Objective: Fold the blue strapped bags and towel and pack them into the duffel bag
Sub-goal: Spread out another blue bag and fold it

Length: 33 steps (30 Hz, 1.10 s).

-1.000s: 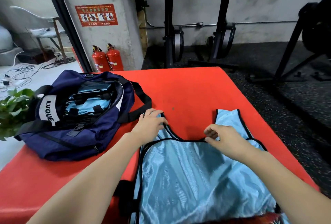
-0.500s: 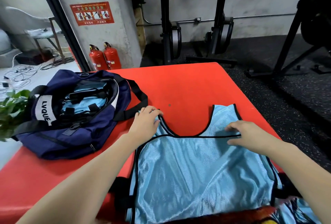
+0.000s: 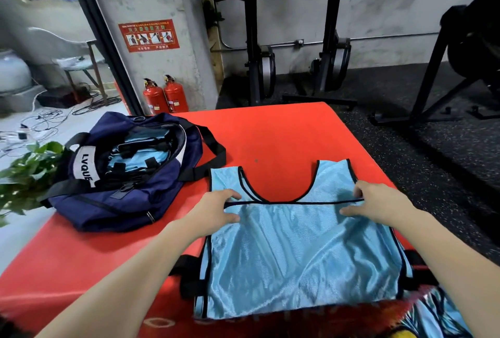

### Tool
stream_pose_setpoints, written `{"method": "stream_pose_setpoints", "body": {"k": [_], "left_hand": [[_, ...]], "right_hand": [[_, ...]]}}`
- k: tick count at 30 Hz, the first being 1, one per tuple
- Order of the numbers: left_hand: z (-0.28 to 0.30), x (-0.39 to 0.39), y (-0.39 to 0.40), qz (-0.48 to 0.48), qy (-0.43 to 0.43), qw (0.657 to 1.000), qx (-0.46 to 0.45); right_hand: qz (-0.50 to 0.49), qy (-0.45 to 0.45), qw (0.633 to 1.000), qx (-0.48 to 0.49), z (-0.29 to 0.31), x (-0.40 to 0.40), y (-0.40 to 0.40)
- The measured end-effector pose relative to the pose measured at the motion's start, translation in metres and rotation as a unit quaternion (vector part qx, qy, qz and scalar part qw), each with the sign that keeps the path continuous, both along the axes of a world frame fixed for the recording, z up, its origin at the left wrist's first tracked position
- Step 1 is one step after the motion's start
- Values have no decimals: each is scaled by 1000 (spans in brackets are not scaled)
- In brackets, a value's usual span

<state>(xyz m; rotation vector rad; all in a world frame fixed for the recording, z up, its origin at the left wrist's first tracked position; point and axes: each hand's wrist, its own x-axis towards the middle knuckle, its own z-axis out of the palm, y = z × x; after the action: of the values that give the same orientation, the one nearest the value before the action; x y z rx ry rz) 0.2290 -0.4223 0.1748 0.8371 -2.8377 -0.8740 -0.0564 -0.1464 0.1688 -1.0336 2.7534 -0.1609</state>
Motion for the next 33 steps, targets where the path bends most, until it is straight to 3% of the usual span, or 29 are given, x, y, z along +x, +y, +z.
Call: {"method": "stream_pose_setpoints", "body": {"k": [5, 9, 12, 14, 16, 18, 20, 23, 25, 33], "left_hand": [[13, 13, -5, 48, 4, 998, 44], [45, 28, -16, 50, 85, 964, 247], [66, 23, -27, 60, 130, 955, 260], [68, 9, -40, 87, 186, 950, 235], [54, -8, -56, 151, 243, 939, 190], [32, -22, -66, 212, 261, 927, 168], [9, -31, -69, 228, 219, 938, 139], [-10, -29, -71, 186, 116, 975, 45], [-12, -25, -75, 183, 102, 977, 24], [-1, -30, -82, 185, 227, 955, 42]], "right_hand": [[-2, -111, 992, -65, 15, -12, 14], [15, -329, 927, -178, 58, -17, 27], [20, -400, 889, -219, 76, -28, 20], [1, -362, 889, -278, 72, -40, 3], [-16, -265, 906, -330, 53, -51, -20], [-35, -153, 938, -310, 23, -57, -38], [-41, -103, 964, -241, -4, -54, -47], [-47, -100, 974, -200, -20, -54, -47], [-40, -106, 973, -203, -19, -58, -46], [-53, -111, 938, -324, 0, -74, -45]]}}
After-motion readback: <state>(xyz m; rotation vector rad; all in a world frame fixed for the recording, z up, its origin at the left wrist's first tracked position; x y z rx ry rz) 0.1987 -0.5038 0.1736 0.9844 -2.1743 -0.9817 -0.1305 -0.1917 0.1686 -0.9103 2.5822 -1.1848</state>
